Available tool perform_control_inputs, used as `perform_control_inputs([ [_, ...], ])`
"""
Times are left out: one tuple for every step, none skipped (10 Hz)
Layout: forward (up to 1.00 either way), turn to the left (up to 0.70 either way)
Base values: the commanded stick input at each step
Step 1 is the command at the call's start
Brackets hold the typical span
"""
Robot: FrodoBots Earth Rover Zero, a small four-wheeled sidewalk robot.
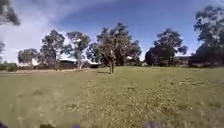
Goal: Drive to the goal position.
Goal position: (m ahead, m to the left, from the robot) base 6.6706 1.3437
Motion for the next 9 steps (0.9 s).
perform_control_inputs([
  [0.70, -0.13],
  [0.70, -0.19],
  [0.70, -0.26],
  [0.70, -0.32],
  [0.70, -0.16],
  [0.70, 0.00],
  [0.70, 0.00],
  [0.70, 0.00],
  [0.70, -0.02],
])
